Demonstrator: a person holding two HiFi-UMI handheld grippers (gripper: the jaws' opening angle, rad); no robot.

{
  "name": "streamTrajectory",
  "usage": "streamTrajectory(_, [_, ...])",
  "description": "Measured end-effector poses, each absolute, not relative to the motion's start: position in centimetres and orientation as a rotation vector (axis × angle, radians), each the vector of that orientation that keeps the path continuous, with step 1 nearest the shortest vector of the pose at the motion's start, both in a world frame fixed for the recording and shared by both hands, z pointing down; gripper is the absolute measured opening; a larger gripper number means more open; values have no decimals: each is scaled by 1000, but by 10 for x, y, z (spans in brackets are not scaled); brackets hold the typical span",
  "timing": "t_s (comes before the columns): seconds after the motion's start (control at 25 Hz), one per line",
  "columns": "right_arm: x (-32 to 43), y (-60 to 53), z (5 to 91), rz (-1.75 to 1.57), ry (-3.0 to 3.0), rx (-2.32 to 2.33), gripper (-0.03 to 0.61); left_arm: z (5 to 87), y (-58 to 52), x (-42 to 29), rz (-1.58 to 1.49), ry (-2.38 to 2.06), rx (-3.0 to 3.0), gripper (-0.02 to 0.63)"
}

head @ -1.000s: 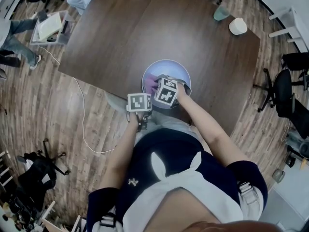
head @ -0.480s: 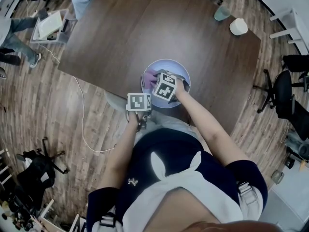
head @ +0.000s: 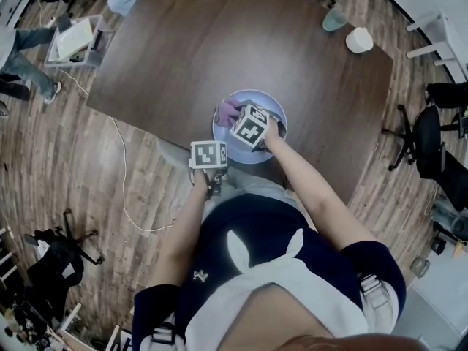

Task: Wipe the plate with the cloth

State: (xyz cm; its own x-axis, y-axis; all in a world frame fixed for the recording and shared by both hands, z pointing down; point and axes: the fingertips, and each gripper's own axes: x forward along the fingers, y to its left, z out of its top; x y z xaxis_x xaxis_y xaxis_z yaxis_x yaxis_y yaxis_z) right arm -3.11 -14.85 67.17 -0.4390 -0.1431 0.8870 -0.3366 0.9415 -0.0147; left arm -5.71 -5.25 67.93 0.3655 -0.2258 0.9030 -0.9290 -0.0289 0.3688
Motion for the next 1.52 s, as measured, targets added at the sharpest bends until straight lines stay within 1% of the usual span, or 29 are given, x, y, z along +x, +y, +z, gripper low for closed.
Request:
streamTrajectory(0.68, [-3, -179, 672, 275, -1999, 517, 104, 680, -52, -57, 773, -1088, 1509, 71])
streamTrajectory(1.52, [37, -190, 672, 285, -1894, 619, 104, 681, -50, -61, 668, -1106, 1461, 57])
